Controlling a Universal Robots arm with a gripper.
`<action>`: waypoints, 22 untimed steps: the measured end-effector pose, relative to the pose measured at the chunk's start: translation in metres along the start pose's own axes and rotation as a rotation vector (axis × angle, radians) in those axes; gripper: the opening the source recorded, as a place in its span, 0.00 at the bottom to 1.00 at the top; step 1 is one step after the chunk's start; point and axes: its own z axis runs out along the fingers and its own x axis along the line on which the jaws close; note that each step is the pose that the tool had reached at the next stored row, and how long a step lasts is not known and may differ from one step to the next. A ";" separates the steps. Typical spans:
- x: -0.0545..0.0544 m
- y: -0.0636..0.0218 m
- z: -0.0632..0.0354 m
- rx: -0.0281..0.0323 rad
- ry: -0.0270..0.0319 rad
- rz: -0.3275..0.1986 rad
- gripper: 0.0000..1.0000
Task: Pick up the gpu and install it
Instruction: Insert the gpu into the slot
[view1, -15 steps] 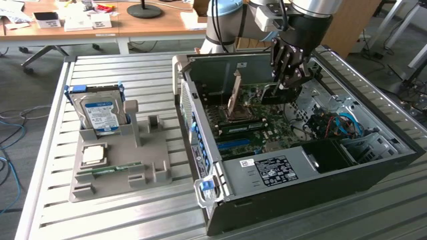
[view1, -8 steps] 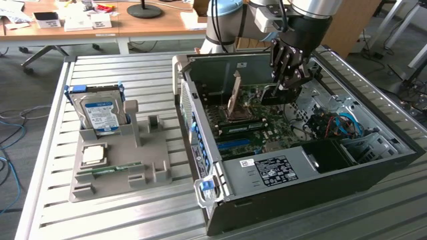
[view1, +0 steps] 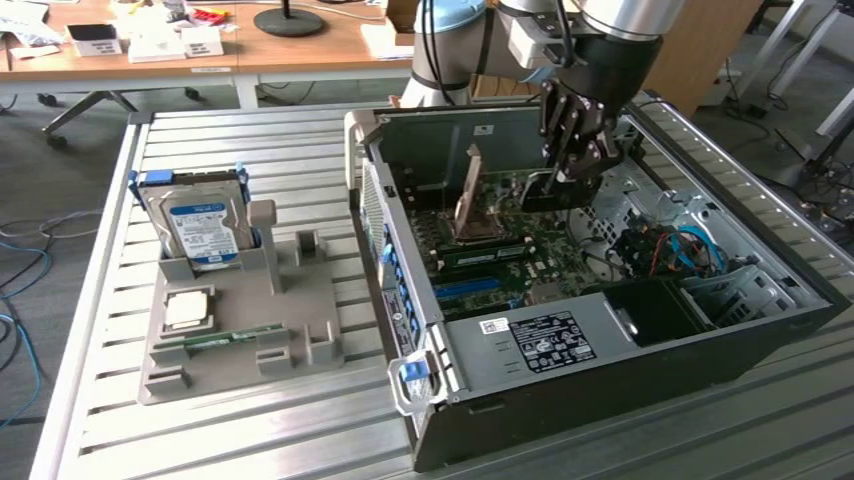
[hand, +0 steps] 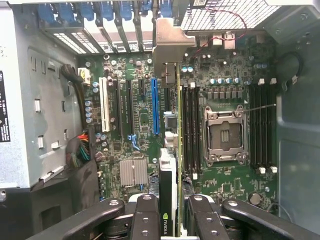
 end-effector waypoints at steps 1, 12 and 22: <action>0.000 0.0000 0.0010 0.0000 -0.0001 0.000 0.27; 0.001 0.0005 0.0173 0.0000 0.0000 0.000 0.27; 0.002 0.0028 0.0281 -0.0002 0.0004 0.000 0.27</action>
